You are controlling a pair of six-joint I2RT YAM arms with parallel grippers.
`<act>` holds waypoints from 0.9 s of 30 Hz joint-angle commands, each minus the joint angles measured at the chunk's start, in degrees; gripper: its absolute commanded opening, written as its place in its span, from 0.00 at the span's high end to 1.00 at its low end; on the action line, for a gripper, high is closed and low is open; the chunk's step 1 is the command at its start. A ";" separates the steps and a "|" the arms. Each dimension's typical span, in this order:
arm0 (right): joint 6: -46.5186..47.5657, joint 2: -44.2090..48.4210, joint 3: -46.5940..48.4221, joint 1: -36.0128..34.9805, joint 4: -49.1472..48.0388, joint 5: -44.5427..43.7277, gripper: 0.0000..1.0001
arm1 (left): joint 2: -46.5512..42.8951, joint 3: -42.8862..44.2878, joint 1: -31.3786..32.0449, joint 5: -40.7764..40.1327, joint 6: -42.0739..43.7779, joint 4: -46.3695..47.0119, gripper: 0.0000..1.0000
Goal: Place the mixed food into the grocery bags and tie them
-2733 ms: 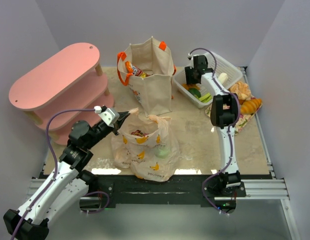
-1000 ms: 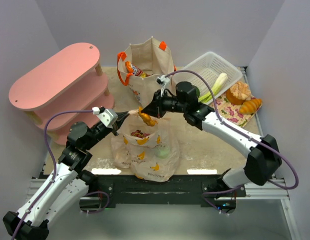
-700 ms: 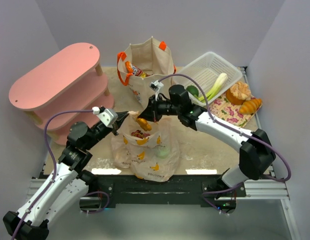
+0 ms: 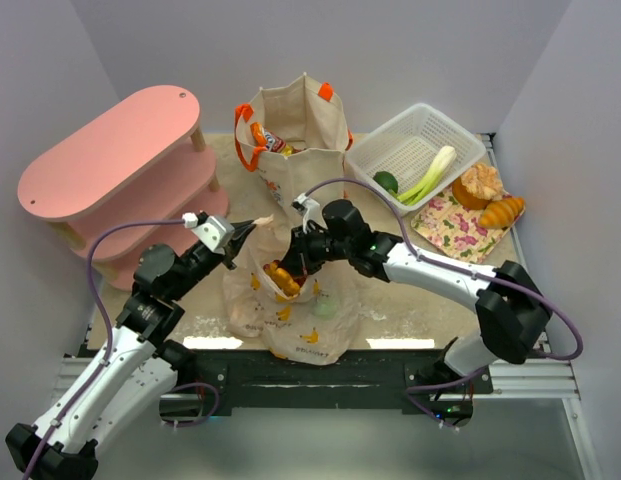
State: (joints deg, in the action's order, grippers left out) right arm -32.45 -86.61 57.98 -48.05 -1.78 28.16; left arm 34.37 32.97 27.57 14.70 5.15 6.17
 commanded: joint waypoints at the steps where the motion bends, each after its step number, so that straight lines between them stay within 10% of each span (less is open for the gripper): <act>1: -4.72 -3.04 3.72 -0.02 5.90 -13.02 1.00 | -1.23 0.60 0.38 2.35 -0.14 2.35 1.00; 11: -3.51 3.63 5.39 -0.81 11.97 -23.86 0.43 | -1.50 0.69 0.38 2.70 -0.14 2.44 1.00; 27: 11.51 4.09 17.16 -0.73 25.77 -41.25 0.27 | -1.06 0.60 0.38 2.97 -0.23 2.61 1.00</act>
State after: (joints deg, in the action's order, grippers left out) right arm -28.69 -79.29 70.26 -48.53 19.20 -4.32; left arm 33.30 32.97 27.57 16.95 5.17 6.26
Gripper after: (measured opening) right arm 0.718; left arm 0.013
